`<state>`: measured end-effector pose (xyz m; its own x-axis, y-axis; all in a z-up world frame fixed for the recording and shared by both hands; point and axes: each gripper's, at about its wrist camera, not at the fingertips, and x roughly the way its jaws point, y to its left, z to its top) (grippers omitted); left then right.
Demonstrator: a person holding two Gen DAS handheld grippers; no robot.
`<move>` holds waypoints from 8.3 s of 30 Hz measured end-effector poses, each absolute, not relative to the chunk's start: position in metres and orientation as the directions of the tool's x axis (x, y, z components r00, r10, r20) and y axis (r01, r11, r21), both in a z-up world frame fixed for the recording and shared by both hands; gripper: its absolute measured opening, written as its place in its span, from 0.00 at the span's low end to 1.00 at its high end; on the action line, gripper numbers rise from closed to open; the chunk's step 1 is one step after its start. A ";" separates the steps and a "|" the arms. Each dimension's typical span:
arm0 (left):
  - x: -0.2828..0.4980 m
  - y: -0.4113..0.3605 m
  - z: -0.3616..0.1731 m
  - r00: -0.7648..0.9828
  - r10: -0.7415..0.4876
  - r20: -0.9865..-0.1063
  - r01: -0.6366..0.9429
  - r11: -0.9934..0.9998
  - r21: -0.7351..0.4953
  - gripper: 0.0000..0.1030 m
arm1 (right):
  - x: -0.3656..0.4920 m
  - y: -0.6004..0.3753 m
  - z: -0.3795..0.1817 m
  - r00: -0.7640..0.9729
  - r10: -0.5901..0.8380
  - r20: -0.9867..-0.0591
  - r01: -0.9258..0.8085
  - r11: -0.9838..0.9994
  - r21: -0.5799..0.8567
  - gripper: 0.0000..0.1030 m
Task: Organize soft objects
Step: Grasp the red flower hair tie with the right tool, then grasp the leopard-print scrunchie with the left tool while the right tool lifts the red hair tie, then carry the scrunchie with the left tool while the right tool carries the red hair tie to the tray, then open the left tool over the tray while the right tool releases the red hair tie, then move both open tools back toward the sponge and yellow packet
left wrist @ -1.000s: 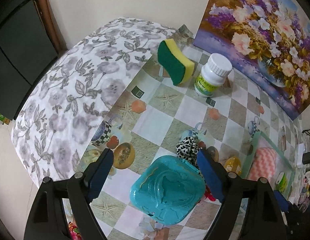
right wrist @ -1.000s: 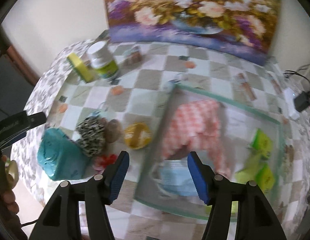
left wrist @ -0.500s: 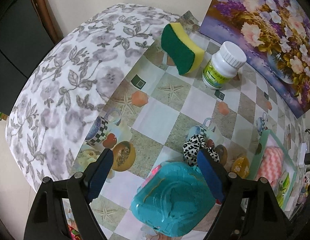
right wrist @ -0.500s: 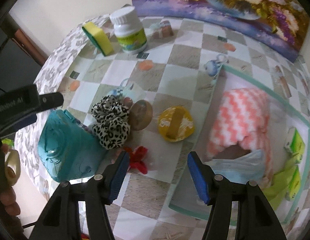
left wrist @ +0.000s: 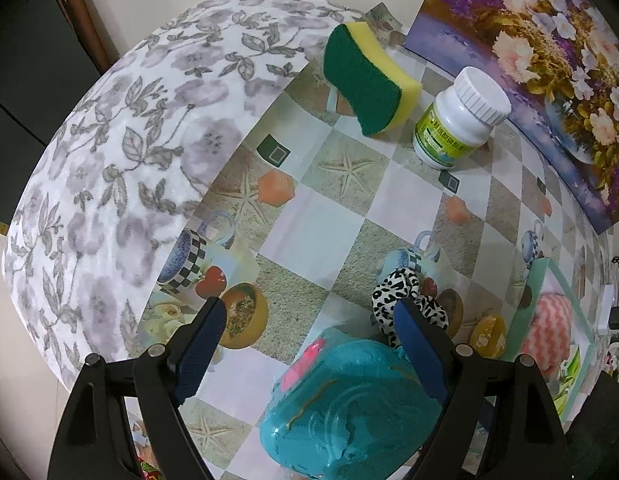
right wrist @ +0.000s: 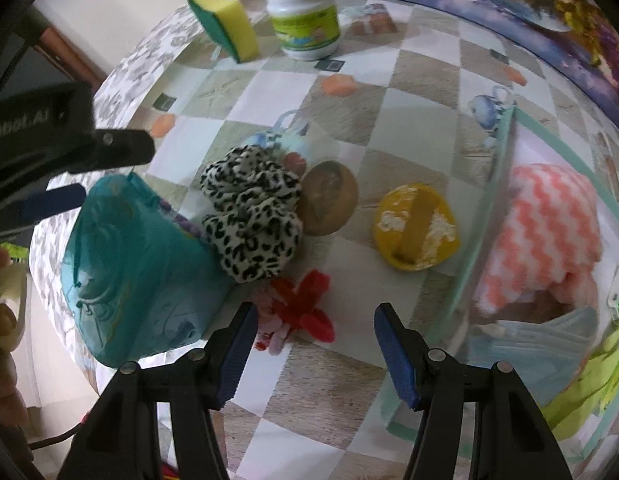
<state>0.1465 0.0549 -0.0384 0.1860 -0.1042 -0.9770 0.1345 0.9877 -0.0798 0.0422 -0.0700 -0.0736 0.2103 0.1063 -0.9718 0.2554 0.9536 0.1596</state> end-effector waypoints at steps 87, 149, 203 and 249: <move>0.079 -0.093 -0.091 0.292 0.183 -0.939 0.729 0.593 0.342 0.37 | -0.009 -0.212 -0.014 0.402 0.014 -0.916 0.571 0.778 0.262 0.27; -0.035 -0.212 0.020 0.117 -0.327 -0.938 0.767 0.630 -0.124 0.25 | -0.125 -0.325 0.022 0.354 -0.212 -0.911 0.795 0.581 0.174 0.28; 0.100 -0.051 0.049 0.368 -0.227 -0.902 0.301 0.947 -0.115 0.72 | -0.097 -0.295 0.045 0.352 -0.225 -0.909 0.767 0.626 0.142 0.58; 0.179 0.069 -0.046 0.189 -0.080 -0.979 0.075 0.995 -0.067 0.91 | 0.073 -0.131 -0.052 0.346 0.043 -0.937 0.313 0.937 0.159 0.69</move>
<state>0.1787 0.0686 -0.0459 0.1892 -0.0798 -0.9787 0.0754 0.9949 -0.0666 0.0728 -0.1308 -0.0523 0.3458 0.0432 -0.9373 0.3127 0.9365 0.1585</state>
